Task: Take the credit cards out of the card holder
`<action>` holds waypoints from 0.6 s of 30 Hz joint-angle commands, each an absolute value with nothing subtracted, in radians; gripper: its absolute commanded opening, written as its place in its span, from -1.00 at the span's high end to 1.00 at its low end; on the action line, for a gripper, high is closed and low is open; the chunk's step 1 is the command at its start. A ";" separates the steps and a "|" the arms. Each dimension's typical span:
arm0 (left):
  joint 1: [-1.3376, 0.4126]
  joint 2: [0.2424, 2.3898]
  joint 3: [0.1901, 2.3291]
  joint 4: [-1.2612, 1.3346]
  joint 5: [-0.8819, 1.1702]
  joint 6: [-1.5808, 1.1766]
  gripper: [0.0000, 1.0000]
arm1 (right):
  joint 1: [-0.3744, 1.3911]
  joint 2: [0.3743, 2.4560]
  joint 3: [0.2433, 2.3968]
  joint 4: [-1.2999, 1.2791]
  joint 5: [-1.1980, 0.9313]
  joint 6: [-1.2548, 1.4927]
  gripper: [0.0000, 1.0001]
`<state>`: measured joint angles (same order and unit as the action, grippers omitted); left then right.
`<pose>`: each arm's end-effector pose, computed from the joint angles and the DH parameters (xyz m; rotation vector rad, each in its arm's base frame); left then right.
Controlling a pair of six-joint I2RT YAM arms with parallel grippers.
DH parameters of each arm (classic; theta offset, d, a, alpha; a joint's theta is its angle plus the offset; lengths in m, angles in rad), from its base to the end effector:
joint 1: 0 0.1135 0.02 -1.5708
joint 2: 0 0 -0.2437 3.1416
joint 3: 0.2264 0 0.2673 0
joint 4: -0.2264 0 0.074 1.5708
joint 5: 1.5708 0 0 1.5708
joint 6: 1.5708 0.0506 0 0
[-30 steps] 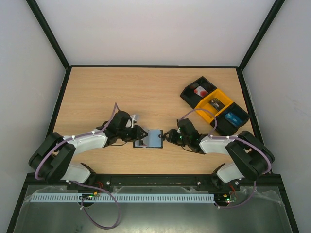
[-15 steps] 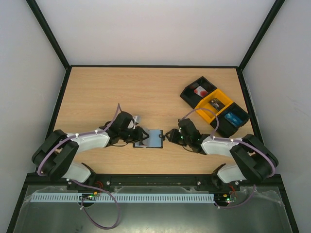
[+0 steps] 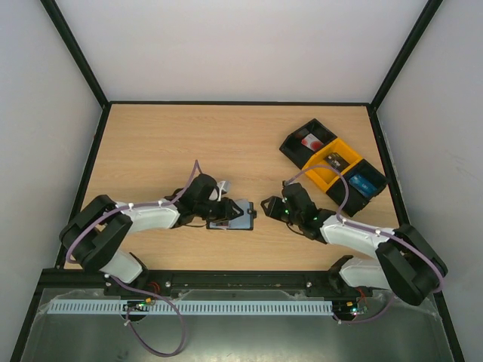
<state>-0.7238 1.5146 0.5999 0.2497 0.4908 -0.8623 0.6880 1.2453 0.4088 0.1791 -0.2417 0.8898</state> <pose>0.2136 -0.2206 0.1138 0.1319 2.5321 -1.3150 0.1921 0.1736 0.1160 0.1013 2.4513 1.0634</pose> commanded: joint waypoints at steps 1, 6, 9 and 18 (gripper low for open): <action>-0.728 1.515 0.622 0.271 0.499 -0.862 0.40 | 0.694 1.197 0.418 0.132 -0.200 0.883 0.30; -0.727 1.503 0.625 0.256 0.491 -0.851 0.32 | 0.694 1.169 0.421 0.125 -0.206 0.891 0.30; -0.725 1.493 0.630 0.231 0.478 -0.847 0.27 | 0.694 1.152 0.425 0.120 -0.211 0.896 0.30; -0.631 1.373 0.609 0.116 0.436 -0.807 0.04 | 0.708 1.111 0.426 0.139 -0.241 0.931 0.31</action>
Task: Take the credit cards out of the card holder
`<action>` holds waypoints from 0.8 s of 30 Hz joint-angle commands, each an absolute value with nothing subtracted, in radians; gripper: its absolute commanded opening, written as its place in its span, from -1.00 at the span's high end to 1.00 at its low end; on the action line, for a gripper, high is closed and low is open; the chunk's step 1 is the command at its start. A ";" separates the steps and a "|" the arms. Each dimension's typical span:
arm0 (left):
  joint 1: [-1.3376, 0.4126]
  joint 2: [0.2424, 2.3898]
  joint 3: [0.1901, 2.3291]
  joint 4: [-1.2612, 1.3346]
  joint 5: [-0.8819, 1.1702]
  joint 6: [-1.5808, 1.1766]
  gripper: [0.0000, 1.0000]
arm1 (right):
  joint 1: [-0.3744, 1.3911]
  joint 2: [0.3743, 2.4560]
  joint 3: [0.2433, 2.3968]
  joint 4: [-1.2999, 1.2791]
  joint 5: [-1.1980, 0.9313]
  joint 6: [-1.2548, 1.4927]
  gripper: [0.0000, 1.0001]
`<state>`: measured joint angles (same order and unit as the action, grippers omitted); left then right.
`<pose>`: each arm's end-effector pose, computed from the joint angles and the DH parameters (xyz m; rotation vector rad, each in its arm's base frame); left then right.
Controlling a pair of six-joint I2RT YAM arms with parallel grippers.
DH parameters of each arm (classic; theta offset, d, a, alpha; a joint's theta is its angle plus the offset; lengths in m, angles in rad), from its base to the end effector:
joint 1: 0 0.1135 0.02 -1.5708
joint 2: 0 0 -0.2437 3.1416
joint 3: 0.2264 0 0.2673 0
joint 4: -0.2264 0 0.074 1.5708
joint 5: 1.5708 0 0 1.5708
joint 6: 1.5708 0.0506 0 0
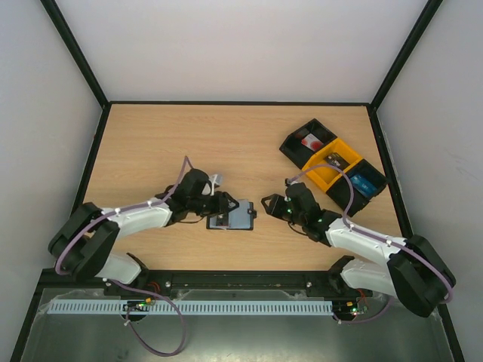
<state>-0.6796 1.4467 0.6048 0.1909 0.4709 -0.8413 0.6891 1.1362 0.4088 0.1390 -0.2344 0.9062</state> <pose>0.2211 -0.2082 0.1288 0.0934 2.4934 -1.2765 0.1888 0.1708 0.1378 0.1089 2.3824 1.1070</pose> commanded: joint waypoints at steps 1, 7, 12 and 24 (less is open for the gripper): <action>-0.612 1.357 0.607 0.090 0.421 -0.799 0.03 | 0.716 1.111 0.429 0.144 -0.239 0.936 0.31; -0.482 1.295 0.569 -0.021 0.380 -0.765 0.34 | 0.797 1.174 0.470 0.190 -0.226 0.965 0.32; -0.432 1.314 0.541 -0.057 0.353 -0.743 0.58 | 0.882 1.284 0.522 0.253 -0.222 0.986 0.32; -0.437 1.409 0.489 0.087 0.494 -0.746 0.86 | 0.949 1.527 0.657 0.307 -0.250 0.987 0.33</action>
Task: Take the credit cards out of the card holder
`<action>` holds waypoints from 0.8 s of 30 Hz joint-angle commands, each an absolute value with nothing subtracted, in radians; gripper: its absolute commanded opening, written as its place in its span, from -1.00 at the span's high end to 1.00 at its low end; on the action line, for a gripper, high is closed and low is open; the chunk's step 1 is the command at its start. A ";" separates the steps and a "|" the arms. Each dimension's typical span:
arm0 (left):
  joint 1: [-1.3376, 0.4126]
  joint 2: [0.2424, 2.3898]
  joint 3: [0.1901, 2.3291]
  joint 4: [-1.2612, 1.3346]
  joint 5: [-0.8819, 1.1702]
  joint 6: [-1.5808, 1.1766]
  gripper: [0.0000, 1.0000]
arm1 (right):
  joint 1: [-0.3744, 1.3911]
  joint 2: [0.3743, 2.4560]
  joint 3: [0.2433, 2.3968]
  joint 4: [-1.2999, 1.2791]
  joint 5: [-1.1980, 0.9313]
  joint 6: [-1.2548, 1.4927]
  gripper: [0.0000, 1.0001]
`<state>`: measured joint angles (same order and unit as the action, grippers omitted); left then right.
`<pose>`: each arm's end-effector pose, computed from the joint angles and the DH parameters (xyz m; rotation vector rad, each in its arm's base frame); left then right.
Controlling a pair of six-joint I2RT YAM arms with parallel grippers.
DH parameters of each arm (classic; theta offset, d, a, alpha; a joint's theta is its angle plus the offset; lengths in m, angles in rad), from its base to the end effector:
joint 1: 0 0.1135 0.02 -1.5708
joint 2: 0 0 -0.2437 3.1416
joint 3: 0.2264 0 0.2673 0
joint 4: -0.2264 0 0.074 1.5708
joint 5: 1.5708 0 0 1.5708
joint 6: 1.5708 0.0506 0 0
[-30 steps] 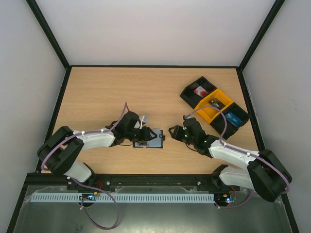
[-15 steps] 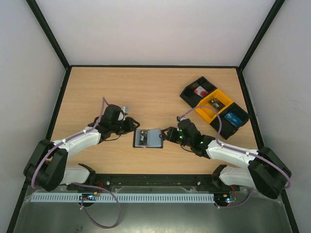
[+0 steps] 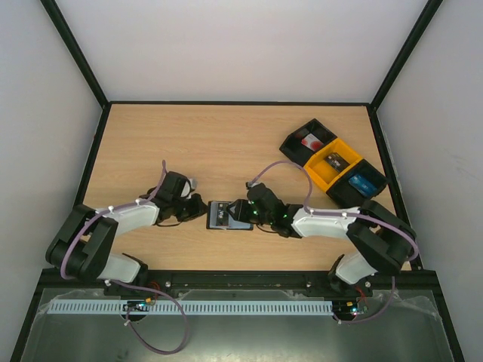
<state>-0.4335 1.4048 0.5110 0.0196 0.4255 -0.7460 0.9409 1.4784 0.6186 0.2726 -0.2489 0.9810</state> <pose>0.2333 -0.1310 0.0963 -0.2043 2.6150 -0.9975 0.1757 0.2622 0.1298 -0.1161 2.4762 1.2634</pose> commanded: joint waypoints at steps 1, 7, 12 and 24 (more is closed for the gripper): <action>-0.440 1.409 0.486 0.095 0.498 -0.752 0.87 | 0.949 1.544 0.662 0.308 -0.255 0.986 0.33; -0.487 1.420 0.472 0.130 0.490 -0.787 0.88 | 0.954 1.612 0.653 0.345 -0.252 0.998 0.34; -0.520 1.435 0.475 0.146 0.483 -0.802 0.88 | 0.958 1.654 0.641 0.352 -0.239 0.993 0.34; -0.556 1.461 0.473 0.192 0.472 -0.829 0.85 | 0.959 1.698 0.604 0.402 -0.239 0.998 0.39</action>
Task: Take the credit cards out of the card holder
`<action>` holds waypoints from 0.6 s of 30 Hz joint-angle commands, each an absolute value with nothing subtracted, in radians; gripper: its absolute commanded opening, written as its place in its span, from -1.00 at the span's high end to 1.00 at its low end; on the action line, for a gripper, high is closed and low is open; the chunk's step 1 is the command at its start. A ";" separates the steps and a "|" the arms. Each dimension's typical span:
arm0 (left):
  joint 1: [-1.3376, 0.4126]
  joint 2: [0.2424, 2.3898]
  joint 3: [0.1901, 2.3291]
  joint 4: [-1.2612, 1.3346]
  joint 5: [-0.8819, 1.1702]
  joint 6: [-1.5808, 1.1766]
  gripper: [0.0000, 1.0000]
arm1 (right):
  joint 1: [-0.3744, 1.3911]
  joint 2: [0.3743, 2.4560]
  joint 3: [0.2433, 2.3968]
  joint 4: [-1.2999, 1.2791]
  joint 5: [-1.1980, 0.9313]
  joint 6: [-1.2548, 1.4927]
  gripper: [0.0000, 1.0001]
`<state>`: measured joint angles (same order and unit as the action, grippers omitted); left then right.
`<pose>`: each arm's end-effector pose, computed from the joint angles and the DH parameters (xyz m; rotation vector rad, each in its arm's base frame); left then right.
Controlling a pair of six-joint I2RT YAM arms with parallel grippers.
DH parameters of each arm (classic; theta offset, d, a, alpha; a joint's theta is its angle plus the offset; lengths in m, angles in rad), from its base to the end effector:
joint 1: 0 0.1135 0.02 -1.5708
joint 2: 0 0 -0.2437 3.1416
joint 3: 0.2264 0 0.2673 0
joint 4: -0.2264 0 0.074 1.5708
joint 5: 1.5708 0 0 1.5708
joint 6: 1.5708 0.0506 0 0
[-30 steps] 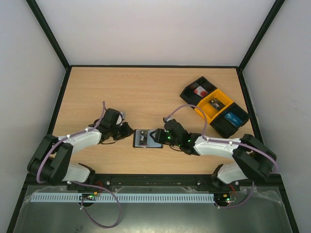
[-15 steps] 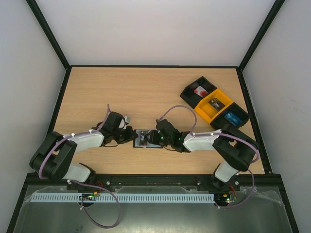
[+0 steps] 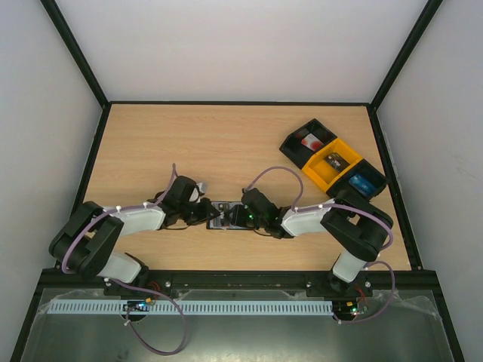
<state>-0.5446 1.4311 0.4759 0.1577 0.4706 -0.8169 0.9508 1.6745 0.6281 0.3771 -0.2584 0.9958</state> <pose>0.2179 -0.1588 0.0916 -0.1010 2.5992 -1.1457 0.1777 0.2712 0.0842 -0.1037 2.5715 1.2155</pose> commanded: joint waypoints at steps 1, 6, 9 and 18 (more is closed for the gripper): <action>-0.558 1.467 0.474 0.201 0.475 -0.832 0.83 | 0.959 1.699 0.604 0.403 -0.239 0.999 0.40; -0.569 1.476 0.480 0.214 0.464 -0.843 0.76 | 0.960 1.701 0.594 0.408 -0.248 0.999 0.40; -0.574 1.473 0.493 0.188 0.449 -0.834 0.75 | 0.960 1.711 0.602 0.406 -0.249 0.989 0.40; -0.574 1.464 0.529 0.122 0.409 -0.804 0.69 | 0.959 1.738 0.630 0.406 -0.259 0.977 0.48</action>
